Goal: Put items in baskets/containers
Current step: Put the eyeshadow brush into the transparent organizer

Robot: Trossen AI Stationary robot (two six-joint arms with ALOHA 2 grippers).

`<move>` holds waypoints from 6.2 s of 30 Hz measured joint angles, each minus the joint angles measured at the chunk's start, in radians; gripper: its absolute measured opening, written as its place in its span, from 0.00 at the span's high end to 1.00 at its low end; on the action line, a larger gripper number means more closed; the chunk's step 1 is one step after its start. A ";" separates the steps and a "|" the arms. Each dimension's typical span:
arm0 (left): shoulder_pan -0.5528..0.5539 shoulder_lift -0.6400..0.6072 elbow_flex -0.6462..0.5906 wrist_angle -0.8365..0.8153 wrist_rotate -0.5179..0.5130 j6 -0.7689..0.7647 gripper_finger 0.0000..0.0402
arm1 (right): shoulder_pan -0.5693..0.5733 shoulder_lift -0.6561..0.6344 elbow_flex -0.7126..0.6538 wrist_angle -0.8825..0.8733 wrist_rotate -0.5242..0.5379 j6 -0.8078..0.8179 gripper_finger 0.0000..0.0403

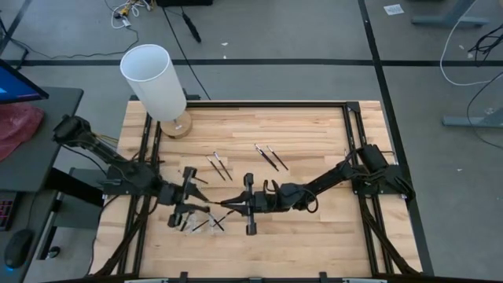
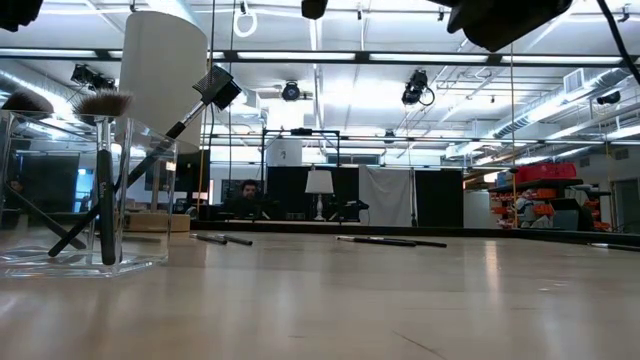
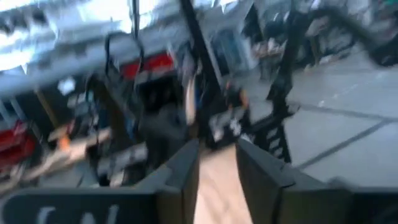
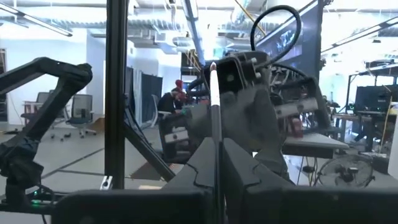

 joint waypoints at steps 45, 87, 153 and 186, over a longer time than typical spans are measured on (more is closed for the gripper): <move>-0.057 0.220 0.054 0.279 -0.133 -0.045 0.96 | 0.004 -0.002 0.004 -0.060 -0.015 0.007 0.90; -0.522 0.020 0.237 -1.174 -0.454 -1.240 0.92 | 0.035 -0.052 0.002 -0.193 0.142 0.051 0.77; -0.290 -0.239 0.174 -1.614 -0.804 -1.290 0.75 | -0.332 0.320 0.258 -0.830 0.193 0.522 0.54; -0.290 -0.239 0.174 -1.613 -0.690 -1.259 0.75 | -0.178 0.156 0.281 -1.259 0.358 0.585 0.98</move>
